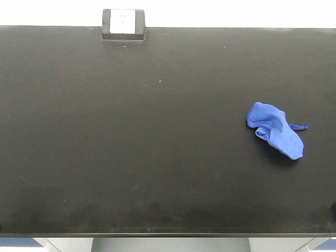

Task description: Wipe right workspace with blue cloth

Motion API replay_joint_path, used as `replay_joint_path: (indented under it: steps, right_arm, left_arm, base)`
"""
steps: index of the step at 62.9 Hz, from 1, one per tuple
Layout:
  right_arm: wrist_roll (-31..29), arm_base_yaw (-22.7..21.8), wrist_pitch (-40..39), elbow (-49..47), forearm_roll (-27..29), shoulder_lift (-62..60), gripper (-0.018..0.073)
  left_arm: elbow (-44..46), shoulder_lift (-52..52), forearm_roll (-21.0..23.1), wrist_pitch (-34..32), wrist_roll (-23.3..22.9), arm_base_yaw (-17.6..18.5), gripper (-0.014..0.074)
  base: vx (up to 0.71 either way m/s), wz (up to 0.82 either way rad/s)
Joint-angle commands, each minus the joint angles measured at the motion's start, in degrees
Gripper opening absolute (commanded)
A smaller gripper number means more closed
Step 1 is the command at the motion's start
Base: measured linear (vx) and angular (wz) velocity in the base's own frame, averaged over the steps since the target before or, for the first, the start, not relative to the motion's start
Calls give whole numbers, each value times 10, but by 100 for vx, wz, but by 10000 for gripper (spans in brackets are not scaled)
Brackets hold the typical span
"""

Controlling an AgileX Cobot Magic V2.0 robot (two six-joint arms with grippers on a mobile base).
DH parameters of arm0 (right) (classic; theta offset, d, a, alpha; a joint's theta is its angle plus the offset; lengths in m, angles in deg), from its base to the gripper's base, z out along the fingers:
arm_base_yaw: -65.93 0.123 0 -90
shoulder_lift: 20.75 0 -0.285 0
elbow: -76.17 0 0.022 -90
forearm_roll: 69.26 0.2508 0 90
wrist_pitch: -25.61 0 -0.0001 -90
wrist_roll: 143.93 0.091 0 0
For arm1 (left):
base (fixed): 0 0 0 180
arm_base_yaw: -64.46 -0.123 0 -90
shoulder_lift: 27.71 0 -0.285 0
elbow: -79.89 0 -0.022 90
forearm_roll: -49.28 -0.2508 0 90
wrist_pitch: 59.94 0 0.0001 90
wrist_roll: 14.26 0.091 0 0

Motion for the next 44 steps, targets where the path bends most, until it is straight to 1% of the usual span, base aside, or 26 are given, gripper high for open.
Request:
replay_joint_path:
  steps: [1,3,14,44]
  right_arm:
    - [4,-1,-90,30,1,-18,-8]
    - [4,-1,-65,25,1,-15,-8]
    - [4,-1,-53,27,1,-20,-8]
    - [3,-1,-55,27,1,-20,-8]
  left_arm:
    - [-17,8,-1,-46,-5,3,-6]
    - [-17,9,-1,-46,-5,3,-6]
    - [-17,9,-1,-46,-5,3,-6]
    - [-17,9,-1,-46,-5,3,-6]
  base:
    - [0,0]
    - [0,0]
    - [0,0]
    - [0,0]
